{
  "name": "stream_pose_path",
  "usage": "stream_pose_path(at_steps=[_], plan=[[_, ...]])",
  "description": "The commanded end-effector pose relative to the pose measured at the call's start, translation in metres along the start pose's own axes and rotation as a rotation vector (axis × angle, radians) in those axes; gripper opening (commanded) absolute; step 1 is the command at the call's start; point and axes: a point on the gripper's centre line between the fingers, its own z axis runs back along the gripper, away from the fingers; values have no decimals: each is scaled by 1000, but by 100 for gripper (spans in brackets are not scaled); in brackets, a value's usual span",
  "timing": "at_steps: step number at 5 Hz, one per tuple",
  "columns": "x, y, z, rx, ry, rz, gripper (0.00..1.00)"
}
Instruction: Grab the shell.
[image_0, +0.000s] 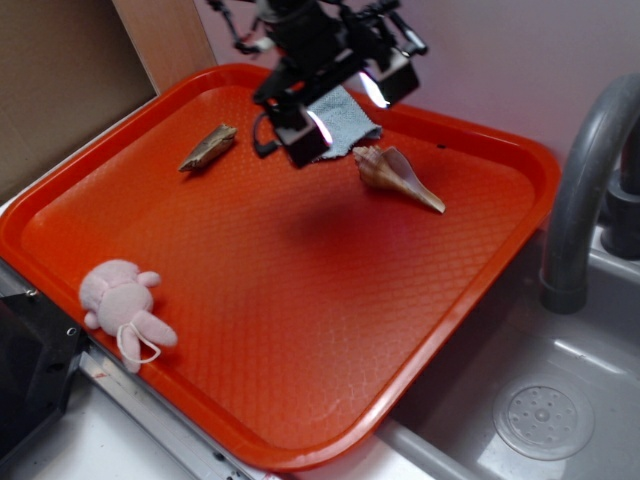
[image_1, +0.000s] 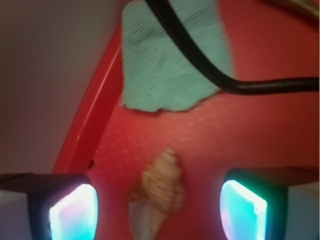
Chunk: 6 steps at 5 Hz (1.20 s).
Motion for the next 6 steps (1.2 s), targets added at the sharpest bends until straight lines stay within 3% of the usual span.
stream_pose_path(at_steps=[1,2,3,4,6], plan=[[-18,-20,-17,23,5,-67,100],[-50,-14,-19,56,28,-119,100],[-65,-5,-23,91,4,-107,77],[-77,0,-20,84,-11,-123,0],[-85,11,-17,105,-54,-101,0]])
